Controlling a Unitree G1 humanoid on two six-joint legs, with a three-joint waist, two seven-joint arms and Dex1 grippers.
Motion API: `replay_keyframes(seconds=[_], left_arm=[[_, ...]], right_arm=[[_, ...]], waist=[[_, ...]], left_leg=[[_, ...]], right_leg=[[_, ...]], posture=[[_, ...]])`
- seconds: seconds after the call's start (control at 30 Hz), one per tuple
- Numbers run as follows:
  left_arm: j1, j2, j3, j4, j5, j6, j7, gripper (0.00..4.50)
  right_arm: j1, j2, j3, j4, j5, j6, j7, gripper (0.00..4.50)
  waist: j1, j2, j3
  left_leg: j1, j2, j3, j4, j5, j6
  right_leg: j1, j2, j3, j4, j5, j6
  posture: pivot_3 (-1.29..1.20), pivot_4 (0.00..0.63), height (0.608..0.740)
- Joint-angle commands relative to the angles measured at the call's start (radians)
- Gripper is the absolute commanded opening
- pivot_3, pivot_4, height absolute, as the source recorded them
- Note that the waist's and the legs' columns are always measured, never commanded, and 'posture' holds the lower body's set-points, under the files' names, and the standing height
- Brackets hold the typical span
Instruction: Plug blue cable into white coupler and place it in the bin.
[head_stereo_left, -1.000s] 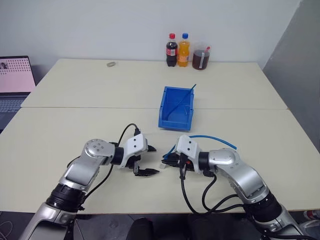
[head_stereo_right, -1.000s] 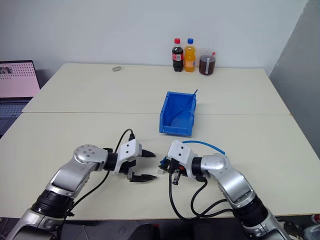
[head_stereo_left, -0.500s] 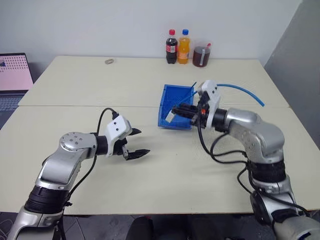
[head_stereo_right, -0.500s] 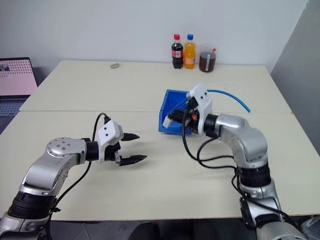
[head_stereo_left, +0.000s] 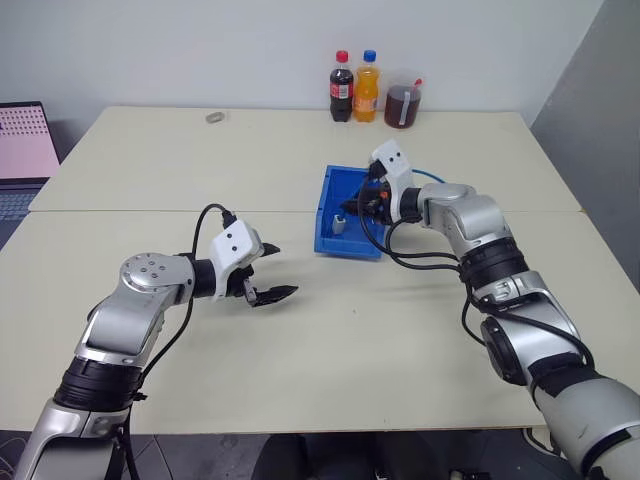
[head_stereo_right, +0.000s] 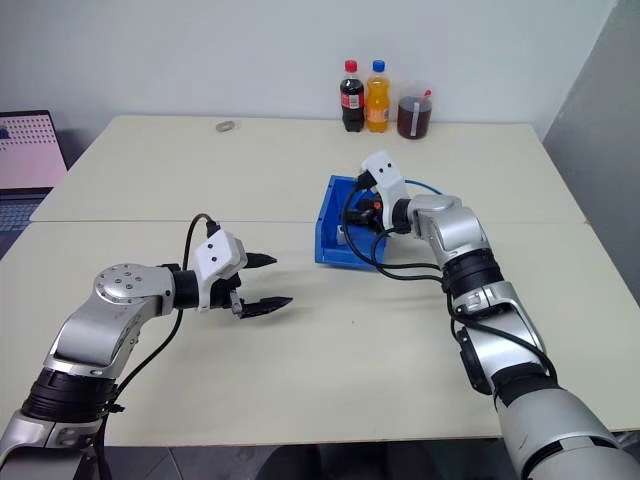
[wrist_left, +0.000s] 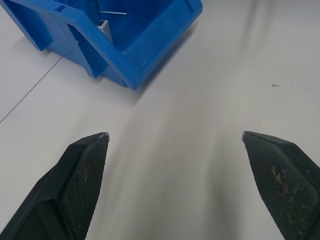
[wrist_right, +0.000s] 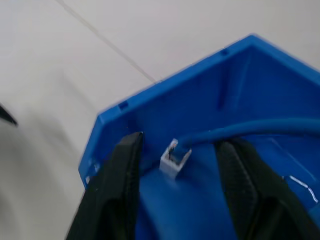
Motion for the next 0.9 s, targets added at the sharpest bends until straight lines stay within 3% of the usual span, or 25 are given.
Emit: replay_keyframes(seconds=[0.03,0.17,0.37,0.47,0.7,0.9], left_arm=[[-0.029,0.003,0.000,0.006,0.011,-0.034,-0.004,4.50],[-0.044,-0.007,-0.004,0.032,0.015,-0.046,-0.001,4.50],[-0.046,-0.014,0.028,0.066,0.005,-0.049,0.019,4.50],[-0.045,-0.017,0.073,0.094,0.000,-0.045,0.071,4.50],[-0.022,-0.023,0.197,0.099,-0.024,0.010,0.208,4.50],[-0.030,-0.009,0.230,0.104,-0.050,0.025,0.203,4.50]], right_arm=[[-0.107,-0.049,0.020,0.088,-0.058,-0.096,0.087,3.39],[-0.173,-0.090,0.039,0.191,-0.113,-0.171,0.144,4.47],[-0.153,-0.182,0.046,0.121,-0.137,-0.186,0.297,4.49],[-0.043,-0.247,-0.011,-0.065,-0.092,-0.117,0.308,4.49],[0.431,-0.362,-0.286,-0.811,0.129,0.318,0.190,4.49],[0.612,-0.377,-0.403,-1.063,0.246,0.529,0.088,4.49]], waist=[[0.000,0.000,0.000],[-0.001,0.001,0.001],[0.001,0.001,0.001],[0.003,0.001,0.001],[0.026,0.001,0.001],[0.023,0.002,0.001]], left_leg=[[0.000,0.000,0.000,0.000,0.000,0.000],[0.000,0.000,-0.001,0.001,0.000,0.000],[0.000,0.000,0.000,0.001,0.000,0.000],[0.000,0.000,-0.001,0.001,0.000,0.000],[-0.002,0.001,-0.004,0.003,0.000,0.000],[-0.003,0.000,-0.006,0.015,0.000,0.000]], right_leg=[[0.000,0.000,0.000,0.000,0.000,0.000],[0.000,0.000,-0.001,0.001,0.000,0.000],[0.000,0.000,0.000,0.001,0.000,0.000],[0.000,0.000,-0.001,0.001,0.000,0.000],[0.000,-0.001,-0.004,0.003,0.000,0.000],[0.001,0.000,-0.004,0.013,0.000,0.000]], posture=[[0.00,0.150,0.740],[0.00,0.150,0.740],[0.00,0.150,0.740],[0.00,0.150,0.740],[0.00,0.150,0.740],[0.00,0.150,0.740]])
